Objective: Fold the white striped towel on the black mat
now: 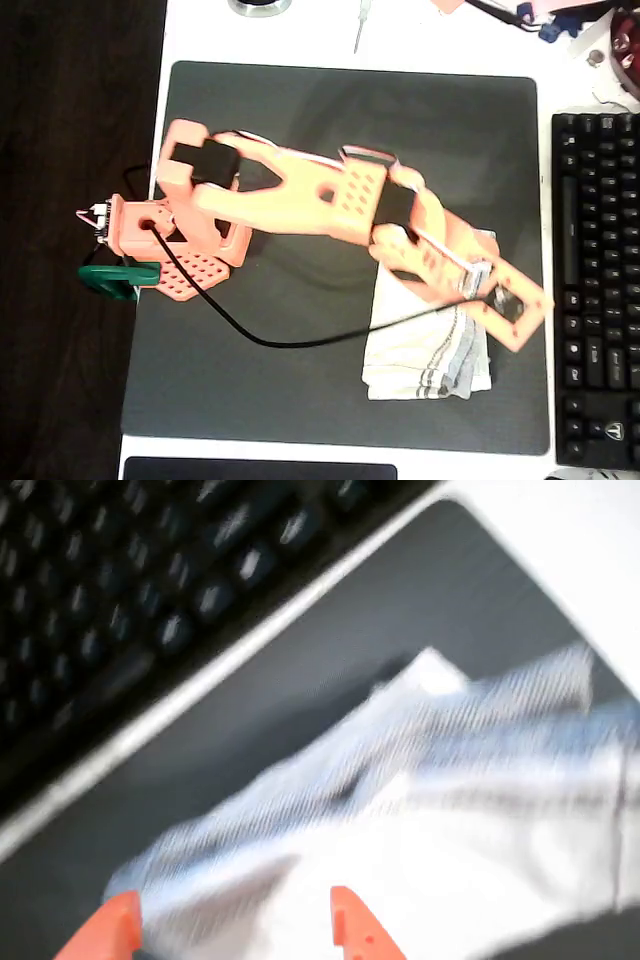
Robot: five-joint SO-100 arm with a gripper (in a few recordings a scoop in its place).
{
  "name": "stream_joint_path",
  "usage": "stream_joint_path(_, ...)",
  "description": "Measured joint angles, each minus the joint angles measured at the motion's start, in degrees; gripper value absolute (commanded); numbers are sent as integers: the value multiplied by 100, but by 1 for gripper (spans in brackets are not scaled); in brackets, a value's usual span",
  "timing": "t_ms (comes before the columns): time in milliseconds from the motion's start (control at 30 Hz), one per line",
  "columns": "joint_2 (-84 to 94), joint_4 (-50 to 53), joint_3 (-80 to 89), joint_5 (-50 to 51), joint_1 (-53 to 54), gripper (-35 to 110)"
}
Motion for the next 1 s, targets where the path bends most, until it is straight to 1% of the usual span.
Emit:
stream_joint_path(133, 299, 439, 132, 62, -422, 11)
stream_joint_path(200, 255, 264, 316, 88, -519, 0)
stream_joint_path(267, 79, -105, 483, 211, -668, 0)
stream_joint_path(367, -642, -589, 422, 308, -791, 0)
stream_joint_path(500, -1854, -1028, -220, 448, -703, 0)
stream_joint_path(600, -2698, -1151, -686, 439, -738, 0)
stream_joint_path(700, -2927, -993, -1028, 519, -712, 0)
stream_joint_path(800, -2742, -483, -1230, 545, -606, 0)
stream_joint_path(867, -2355, -132, -1257, 413, -396, 0)
stream_joint_path(1000, -1292, 176, -1090, -26, 255, 0)
